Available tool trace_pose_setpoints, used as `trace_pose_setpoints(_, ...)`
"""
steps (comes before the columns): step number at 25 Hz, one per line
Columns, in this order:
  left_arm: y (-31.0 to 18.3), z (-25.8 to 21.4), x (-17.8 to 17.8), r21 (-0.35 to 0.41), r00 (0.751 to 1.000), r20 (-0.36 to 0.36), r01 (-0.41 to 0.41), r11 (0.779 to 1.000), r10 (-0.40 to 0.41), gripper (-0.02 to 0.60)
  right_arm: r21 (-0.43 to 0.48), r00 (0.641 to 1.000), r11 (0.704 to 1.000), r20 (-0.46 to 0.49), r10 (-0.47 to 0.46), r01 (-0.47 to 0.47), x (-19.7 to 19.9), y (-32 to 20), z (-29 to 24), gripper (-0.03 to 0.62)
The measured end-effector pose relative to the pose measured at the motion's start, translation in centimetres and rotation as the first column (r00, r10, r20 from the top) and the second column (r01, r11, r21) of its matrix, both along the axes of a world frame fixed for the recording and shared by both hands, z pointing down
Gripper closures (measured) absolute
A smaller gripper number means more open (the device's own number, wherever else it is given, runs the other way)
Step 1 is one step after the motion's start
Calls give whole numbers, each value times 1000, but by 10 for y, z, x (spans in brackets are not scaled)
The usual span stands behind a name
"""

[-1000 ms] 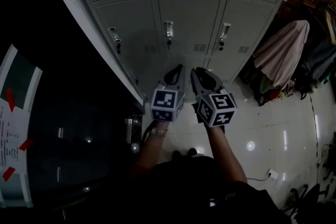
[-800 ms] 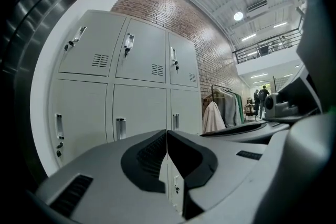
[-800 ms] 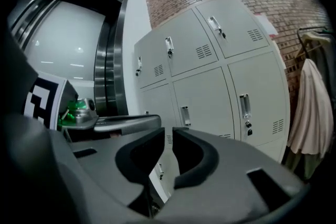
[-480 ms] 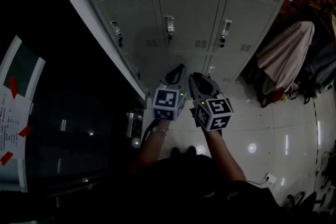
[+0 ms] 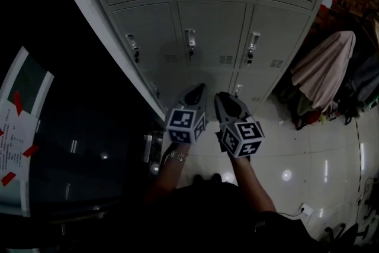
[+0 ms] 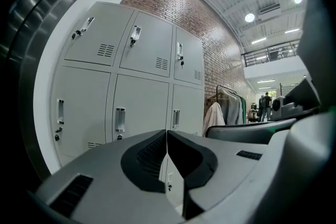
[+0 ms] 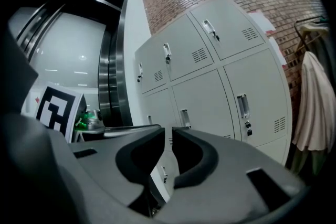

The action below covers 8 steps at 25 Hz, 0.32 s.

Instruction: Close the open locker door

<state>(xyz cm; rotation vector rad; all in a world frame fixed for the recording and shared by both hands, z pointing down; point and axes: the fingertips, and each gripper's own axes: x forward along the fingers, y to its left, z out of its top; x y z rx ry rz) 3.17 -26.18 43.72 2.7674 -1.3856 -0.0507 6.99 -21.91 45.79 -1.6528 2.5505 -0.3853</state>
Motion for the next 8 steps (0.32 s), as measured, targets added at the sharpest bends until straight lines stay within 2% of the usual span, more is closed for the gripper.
trace_pose_setpoints(8, 4, -4, 15, 17, 999, -4, -33, 999, 33, 578, 26, 1000, 1000, 13, 2, -3, 7, 1, -7, 545)
